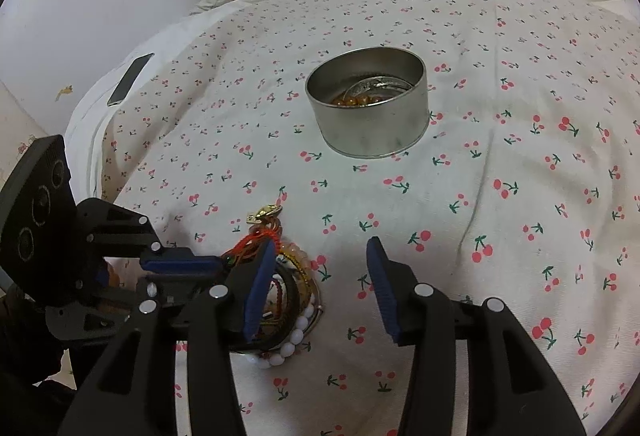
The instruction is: Organize jewelry
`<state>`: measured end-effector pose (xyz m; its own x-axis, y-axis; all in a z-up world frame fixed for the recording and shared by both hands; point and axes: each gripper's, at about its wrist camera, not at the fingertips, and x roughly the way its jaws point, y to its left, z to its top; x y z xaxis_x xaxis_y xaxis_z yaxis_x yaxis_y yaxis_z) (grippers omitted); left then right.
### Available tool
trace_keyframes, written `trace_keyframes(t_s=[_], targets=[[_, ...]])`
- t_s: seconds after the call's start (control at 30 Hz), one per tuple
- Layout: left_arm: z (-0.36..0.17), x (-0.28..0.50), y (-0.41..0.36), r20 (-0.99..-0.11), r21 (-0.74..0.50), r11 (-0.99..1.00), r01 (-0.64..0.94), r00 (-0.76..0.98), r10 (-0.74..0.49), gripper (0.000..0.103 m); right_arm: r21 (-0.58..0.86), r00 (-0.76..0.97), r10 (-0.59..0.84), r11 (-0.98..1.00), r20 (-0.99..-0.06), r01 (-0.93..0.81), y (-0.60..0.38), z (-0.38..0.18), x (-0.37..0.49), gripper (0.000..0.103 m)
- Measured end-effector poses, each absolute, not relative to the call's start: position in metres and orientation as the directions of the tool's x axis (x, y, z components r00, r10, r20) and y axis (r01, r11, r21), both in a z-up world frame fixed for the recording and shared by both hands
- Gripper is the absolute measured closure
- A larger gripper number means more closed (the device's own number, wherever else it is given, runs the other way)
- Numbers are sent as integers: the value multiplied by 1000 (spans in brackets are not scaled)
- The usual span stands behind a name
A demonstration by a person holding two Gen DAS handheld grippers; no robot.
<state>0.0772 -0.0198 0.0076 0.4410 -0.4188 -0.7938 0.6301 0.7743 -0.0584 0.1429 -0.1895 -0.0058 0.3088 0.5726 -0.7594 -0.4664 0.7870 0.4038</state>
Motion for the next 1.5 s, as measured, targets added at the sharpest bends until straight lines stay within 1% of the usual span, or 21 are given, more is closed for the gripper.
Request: trace_keyframes(t_s=[0.17,0.27,0.3,0.47,0.53,0.6,0.63,0.67,0.73,0.83,0.9,0.93,0.97,1.03,1.23,1.5], targets=[[19,76,-11,-775,-57,783,620,467,-427,103,408,300,577,782,-760,-472,-188,-6,142,56],[25,78,-4,-763,-65,790,609,480,-433,103,408,291,578,778,-762,-477,-187,-6,142,53],[26,80,-2,-765,-76,792,605,475,-436,103,407,289,578,777,-764,-480,-186,-6,141,51],[21,81,-1,-792,-135,774,619,402,-460,102,404,284,577,776,-766,-485,-183,-7,140,51],[18,79,-3,-796,-123,774,621,404,-451,100,405,285,577,776,-765,-484,-184,-7,140,51],[15,79,-4,-796,-123,775,620,405,-450,94,406,285,579,774,-764,-486,-183,-7,140,51],[14,79,-5,-794,-128,778,615,407,-452,85,406,284,579,774,-764,-486,-183,-7,140,51],[14,79,-5,-790,-123,783,610,417,-449,74,406,284,580,773,-764,-487,-183,-7,139,51],[15,79,-8,-785,-119,780,615,422,-453,64,406,284,580,773,-764,-487,-182,-6,139,51],[13,78,-12,-791,-95,780,619,429,-436,62,408,284,581,773,-763,-487,-183,-6,139,51],[11,79,-12,-796,-101,780,617,420,-436,62,408,284,582,772,-762,-488,-182,-6,139,51],[9,81,-13,-801,-109,780,616,410,-436,75,408,284,583,771,-762,-488,-182,-6,139,51],[7,83,-13,-806,-107,783,613,408,-429,95,408,284,583,771,-762,-488,-182,-6,139,51],[7,83,-12,-805,-98,785,611,414,-424,102,409,284,582,772,-762,-487,-182,-5,139,51],[19,83,-5,-782,-117,786,607,432,-450,103,409,282,584,770,-762,-489,-183,-5,139,51],[47,95,21,-731,-162,817,554,489,-476,103,410,280,588,765,-759,-496,-185,-3,138,51]])
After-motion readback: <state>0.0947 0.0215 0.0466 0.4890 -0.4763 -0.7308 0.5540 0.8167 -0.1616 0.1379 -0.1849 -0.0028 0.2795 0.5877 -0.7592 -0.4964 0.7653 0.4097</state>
